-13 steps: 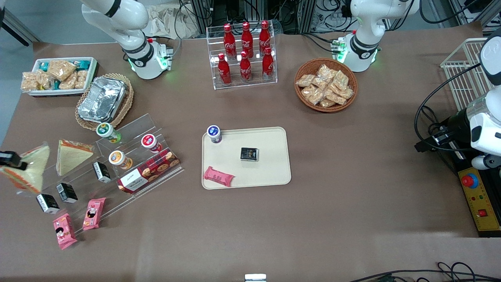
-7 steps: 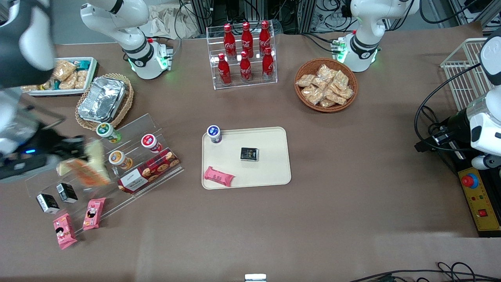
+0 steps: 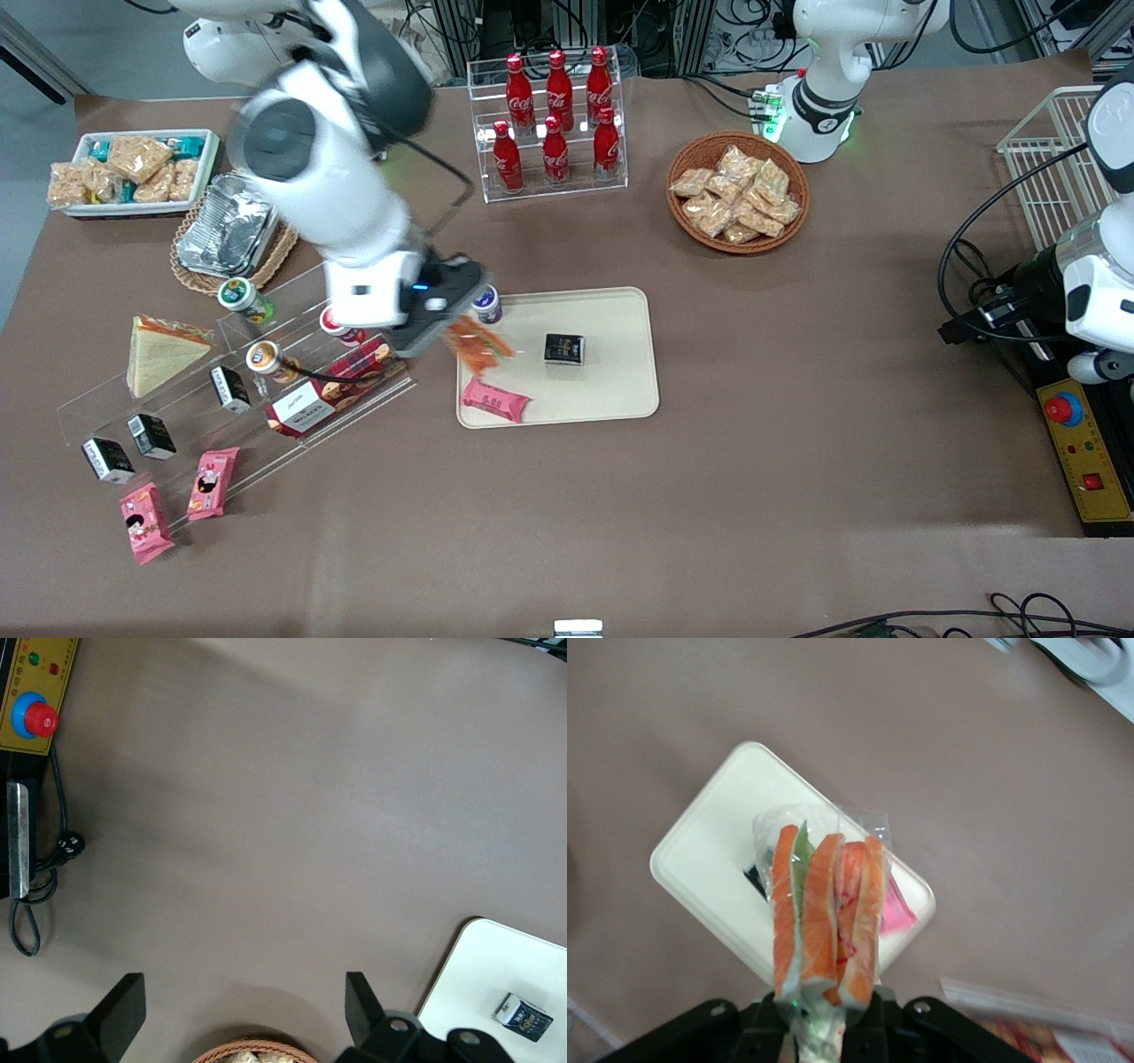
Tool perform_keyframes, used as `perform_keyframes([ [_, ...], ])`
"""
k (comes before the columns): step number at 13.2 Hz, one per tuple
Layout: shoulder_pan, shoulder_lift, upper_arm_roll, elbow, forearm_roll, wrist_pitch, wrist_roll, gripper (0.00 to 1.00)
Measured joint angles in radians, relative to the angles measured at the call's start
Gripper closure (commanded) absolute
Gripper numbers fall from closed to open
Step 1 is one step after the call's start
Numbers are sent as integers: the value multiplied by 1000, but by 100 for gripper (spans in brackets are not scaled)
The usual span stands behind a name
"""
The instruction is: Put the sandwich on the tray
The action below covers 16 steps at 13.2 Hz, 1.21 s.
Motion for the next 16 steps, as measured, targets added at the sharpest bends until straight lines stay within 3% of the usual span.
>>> perform_keyframes([
  [7,158,262,-3,-4,-94,301,-101,83],
  [9,170,307,-3,-3,-141,381,-104,83],
  [12,170,353,-6,-3,-153,448,-116,83],
  [14,172,378,-7,-3,-165,472,-121,74],
  [16,180,395,-7,-3,-212,479,-121,73],
])
